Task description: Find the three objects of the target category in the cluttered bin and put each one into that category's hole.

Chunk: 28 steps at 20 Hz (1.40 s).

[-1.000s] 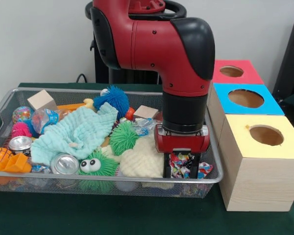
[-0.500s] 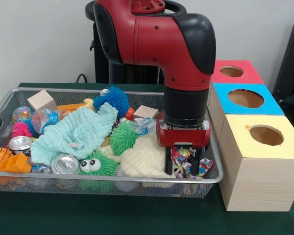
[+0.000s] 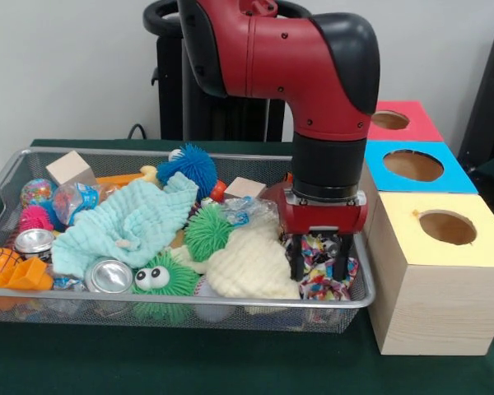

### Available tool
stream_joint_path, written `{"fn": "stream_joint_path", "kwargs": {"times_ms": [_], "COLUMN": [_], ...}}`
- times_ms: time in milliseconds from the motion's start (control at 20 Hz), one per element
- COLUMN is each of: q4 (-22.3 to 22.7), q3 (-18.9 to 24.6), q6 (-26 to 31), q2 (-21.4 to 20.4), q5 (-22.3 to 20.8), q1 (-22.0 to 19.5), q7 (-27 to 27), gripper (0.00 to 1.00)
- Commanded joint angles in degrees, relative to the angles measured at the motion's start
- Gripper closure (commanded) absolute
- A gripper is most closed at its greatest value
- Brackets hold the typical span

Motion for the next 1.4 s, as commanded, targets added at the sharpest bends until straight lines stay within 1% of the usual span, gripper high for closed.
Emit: {"fn": "stream_joint_path", "kwargs": {"times_ms": [50,350,600,700,850,1000,1050,1200,1250,1350,1400], "q4": [5.93,5.62,5.65,5.04,3.21,2.6,2.44,3.18,3.11,2.1,2.48], "q3": [1.38,1.85,1.99,2.34,3.71,3.9,3.28,3.16,2.05,2.33,2.86], "q6": [-4.89,-8.11,-10.06,-11.17,-13.62,-14.44,-14.37,-17.19,-17.02,-14.28,-14.41], "q2": [4.19,6.63,7.86,8.94,11.92,12.96,12.94,12.79,12.68,12.13,11.83], "q5": [3.12,3.9,4.53,4.63,4.26,4.14,4.47,5.34,6.48,5.28,5.69], "q1": [1.5,1.63,1.45,1.2,0.07,-0.1,0.51,0.81,1.88,1.66,1.23], "q7": [16.13,15.73,15.0,14.63,13.81,13.49,13.17,15.15,15.52,12.32,12.74], "gripper": [0.0,0.0,0.0,0.0,0.0,0.0,1.0,1.0,1.0,1.0,1.0]}}
